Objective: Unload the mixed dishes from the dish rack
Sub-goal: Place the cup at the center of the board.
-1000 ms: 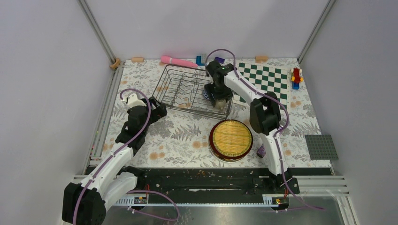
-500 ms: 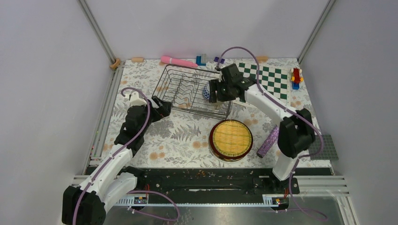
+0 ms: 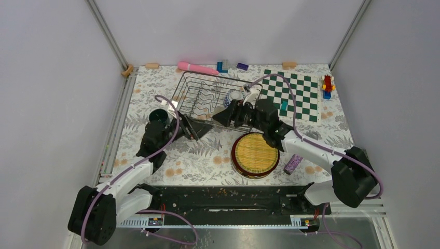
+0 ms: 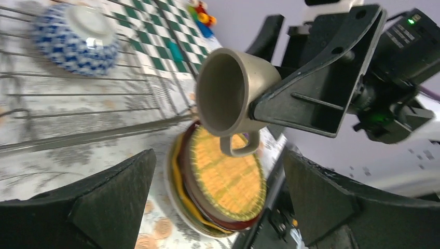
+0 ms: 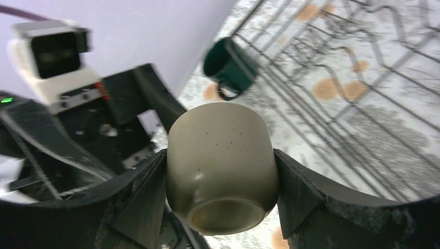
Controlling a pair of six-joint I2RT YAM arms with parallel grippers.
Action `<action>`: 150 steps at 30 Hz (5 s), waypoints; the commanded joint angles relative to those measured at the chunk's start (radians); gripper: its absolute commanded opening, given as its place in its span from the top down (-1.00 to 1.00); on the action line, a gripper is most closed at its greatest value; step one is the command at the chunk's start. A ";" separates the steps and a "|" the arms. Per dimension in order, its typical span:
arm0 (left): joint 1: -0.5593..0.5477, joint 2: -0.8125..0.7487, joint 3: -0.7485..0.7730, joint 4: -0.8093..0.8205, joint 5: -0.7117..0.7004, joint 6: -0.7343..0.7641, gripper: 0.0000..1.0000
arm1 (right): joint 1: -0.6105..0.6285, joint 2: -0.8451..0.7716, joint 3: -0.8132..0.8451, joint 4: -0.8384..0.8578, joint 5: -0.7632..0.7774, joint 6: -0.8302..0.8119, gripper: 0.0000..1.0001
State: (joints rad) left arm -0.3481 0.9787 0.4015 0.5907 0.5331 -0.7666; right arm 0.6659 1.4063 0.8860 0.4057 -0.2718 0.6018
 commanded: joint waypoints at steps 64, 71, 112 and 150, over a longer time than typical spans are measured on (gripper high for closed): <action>-0.111 -0.006 0.103 -0.432 -0.986 0.080 1.00 | 0.172 -0.537 -0.425 0.289 0.461 0.040 -0.99; -0.116 0.099 0.103 -0.438 -1.006 0.008 1.00 | 0.171 -0.559 -0.447 0.279 0.496 0.026 -0.99; -0.136 0.462 0.198 -0.463 -1.139 -0.121 0.98 | 0.170 -0.595 -0.478 0.226 0.625 0.003 -0.99; -0.233 0.172 0.174 -0.575 -1.236 -0.110 -0.98 | 0.170 -0.496 -0.231 -0.182 0.715 -0.064 -0.99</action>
State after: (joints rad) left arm -0.5610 1.2671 0.5926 0.0166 -0.6701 -0.8959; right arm 0.8303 0.8726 0.5392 0.3458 0.3847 0.5922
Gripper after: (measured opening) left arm 0.986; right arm 0.993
